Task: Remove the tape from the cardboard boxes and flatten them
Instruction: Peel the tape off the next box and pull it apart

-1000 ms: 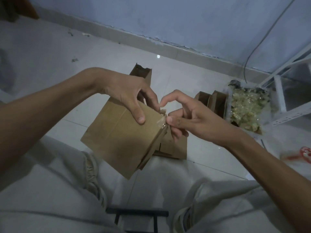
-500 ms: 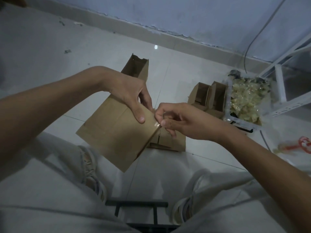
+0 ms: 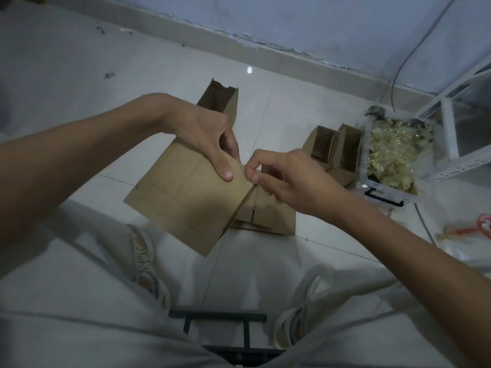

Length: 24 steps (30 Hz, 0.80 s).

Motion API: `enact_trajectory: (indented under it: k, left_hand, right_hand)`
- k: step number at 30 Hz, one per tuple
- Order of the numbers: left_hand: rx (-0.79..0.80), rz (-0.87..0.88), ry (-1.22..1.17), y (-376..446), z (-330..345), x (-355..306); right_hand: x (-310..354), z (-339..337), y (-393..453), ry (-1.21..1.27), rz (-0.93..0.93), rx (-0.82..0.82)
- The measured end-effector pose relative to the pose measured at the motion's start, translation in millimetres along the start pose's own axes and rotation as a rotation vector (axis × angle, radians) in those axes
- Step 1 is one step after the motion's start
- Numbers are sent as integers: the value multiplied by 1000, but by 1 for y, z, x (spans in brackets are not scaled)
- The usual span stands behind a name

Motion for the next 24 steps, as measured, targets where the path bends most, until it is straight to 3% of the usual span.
enact_trajectory:
  k: [3, 10, 14, 24]
  left_hand:
    - [-3, -4, 12, 0, 1, 2]
    - [-26, 55, -62, -13, -3, -6]
    - [-91, 80, -75, -20, -6, -7]
    - [-317, 35, 19, -8, -3, -4]
  right_hand:
    - [-4, -1, -1, 32, -5, 37]
    - [-14, -17, -7, 683, -27, 169]
    - [-14, -12, -8, 880, 60, 111]
    - [0, 16, 0, 504, 366, -269]
Point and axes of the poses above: each hand's wrist, its own y-axis towards the middle knuckle, its own z-axis out of the palm, x = y × z, the point moved 2 cm from there along y, towards the middle knuckle, and after that the axes turned 13 degrees about -y, right-handed, at the moved point
